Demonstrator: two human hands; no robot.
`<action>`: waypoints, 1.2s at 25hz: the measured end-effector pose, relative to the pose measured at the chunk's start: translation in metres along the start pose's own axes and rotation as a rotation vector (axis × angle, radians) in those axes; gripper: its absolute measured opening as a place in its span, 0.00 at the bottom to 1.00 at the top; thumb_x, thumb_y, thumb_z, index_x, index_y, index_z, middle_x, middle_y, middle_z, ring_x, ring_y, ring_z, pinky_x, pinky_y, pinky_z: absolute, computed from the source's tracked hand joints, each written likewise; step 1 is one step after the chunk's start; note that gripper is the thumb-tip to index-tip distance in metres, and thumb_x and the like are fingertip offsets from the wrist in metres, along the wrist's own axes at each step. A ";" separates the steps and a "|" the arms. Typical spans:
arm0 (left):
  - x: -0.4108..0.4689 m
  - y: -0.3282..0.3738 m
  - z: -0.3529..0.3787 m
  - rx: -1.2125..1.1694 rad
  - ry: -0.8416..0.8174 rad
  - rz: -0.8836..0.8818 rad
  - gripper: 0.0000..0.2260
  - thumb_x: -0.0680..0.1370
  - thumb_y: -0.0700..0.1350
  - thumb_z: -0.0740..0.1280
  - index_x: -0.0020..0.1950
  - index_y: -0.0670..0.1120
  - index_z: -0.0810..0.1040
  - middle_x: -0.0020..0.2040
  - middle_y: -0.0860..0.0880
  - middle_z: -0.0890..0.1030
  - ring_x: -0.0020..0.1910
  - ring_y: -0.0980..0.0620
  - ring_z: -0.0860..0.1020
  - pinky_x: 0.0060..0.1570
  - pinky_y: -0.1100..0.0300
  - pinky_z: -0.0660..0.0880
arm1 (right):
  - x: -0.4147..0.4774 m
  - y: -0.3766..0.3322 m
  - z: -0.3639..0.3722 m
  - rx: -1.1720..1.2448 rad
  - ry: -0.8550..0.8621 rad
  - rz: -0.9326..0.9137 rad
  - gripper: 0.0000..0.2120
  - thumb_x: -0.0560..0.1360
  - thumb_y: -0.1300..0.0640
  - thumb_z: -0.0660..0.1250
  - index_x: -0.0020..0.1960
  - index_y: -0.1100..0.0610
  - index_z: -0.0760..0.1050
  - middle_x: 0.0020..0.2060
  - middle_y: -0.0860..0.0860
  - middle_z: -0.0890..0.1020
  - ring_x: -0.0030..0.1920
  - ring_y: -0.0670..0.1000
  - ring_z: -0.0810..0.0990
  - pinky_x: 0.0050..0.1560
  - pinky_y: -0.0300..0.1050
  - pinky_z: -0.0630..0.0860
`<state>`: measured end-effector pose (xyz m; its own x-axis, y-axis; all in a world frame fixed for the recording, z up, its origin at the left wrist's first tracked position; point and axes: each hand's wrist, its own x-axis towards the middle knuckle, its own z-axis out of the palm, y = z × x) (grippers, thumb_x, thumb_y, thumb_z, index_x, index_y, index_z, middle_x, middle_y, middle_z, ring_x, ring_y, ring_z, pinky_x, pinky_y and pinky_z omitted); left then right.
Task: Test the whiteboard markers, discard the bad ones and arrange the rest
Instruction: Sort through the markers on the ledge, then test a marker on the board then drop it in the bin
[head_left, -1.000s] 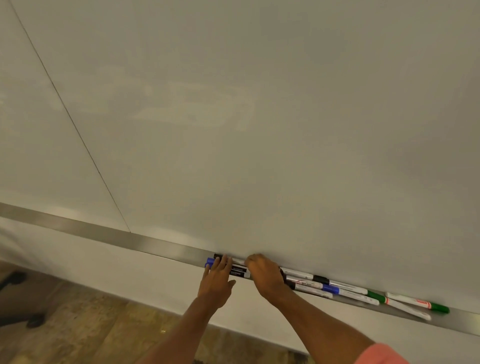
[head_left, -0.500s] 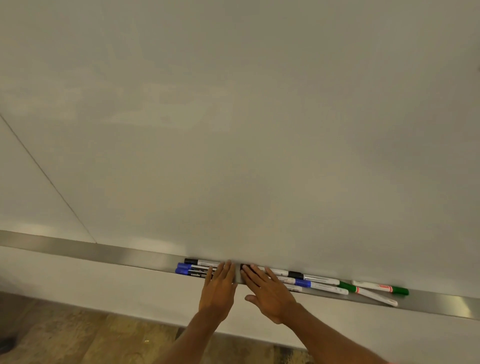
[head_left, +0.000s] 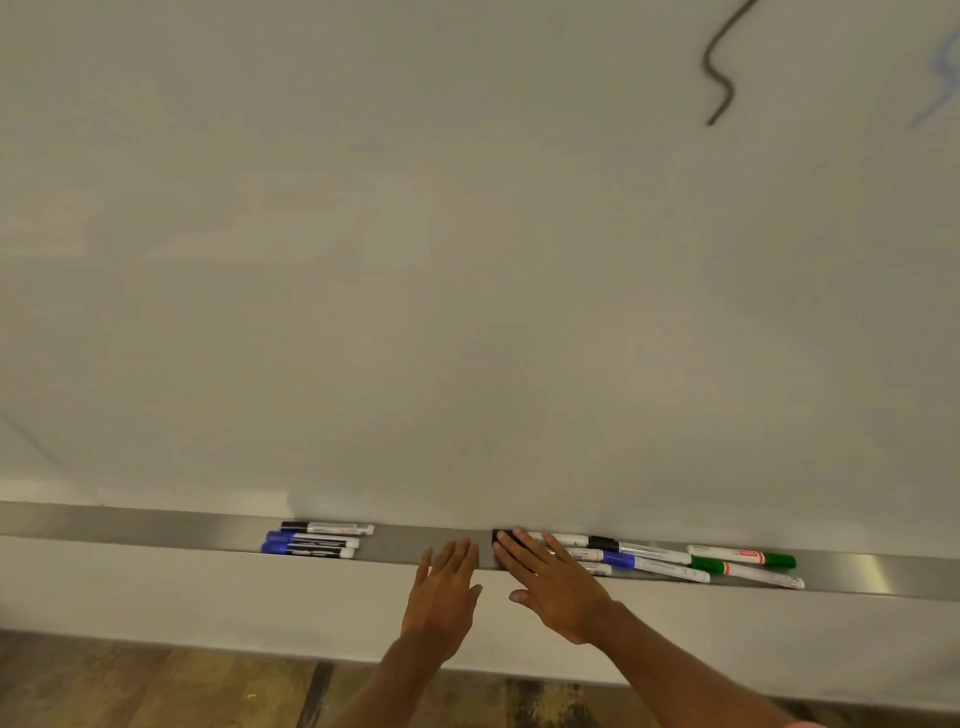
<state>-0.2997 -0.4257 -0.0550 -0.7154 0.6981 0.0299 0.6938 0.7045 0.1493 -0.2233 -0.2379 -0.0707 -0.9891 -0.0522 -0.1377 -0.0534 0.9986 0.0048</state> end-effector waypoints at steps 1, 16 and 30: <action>0.004 0.013 0.003 0.002 -0.012 0.001 0.24 0.83 0.52 0.48 0.77 0.47 0.47 0.78 0.50 0.50 0.77 0.52 0.47 0.74 0.53 0.38 | -0.008 0.009 0.000 -0.012 -0.033 0.009 0.28 0.81 0.41 0.38 0.77 0.53 0.48 0.74 0.49 0.61 0.75 0.51 0.56 0.72 0.50 0.44; 0.040 0.201 0.014 -0.001 -0.069 0.123 0.25 0.82 0.51 0.54 0.77 0.46 0.51 0.77 0.50 0.53 0.76 0.51 0.51 0.73 0.52 0.39 | -0.157 0.162 0.002 0.139 0.243 0.246 0.26 0.58 0.57 0.82 0.55 0.54 0.80 0.54 0.51 0.82 0.54 0.51 0.82 0.54 0.45 0.78; 0.050 0.240 0.010 0.005 -0.103 0.132 0.25 0.83 0.53 0.51 0.77 0.47 0.50 0.78 0.50 0.52 0.77 0.53 0.49 0.74 0.53 0.39 | -0.180 0.205 -0.017 -0.001 0.079 0.492 0.19 0.73 0.65 0.66 0.63 0.56 0.71 0.58 0.53 0.74 0.58 0.54 0.72 0.58 0.47 0.68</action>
<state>-0.1677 -0.2204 -0.0279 -0.6061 0.7936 -0.0527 0.7815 0.6065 0.1463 -0.0582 -0.0242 -0.0285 -0.9043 0.4247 -0.0432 0.4226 0.9049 0.0509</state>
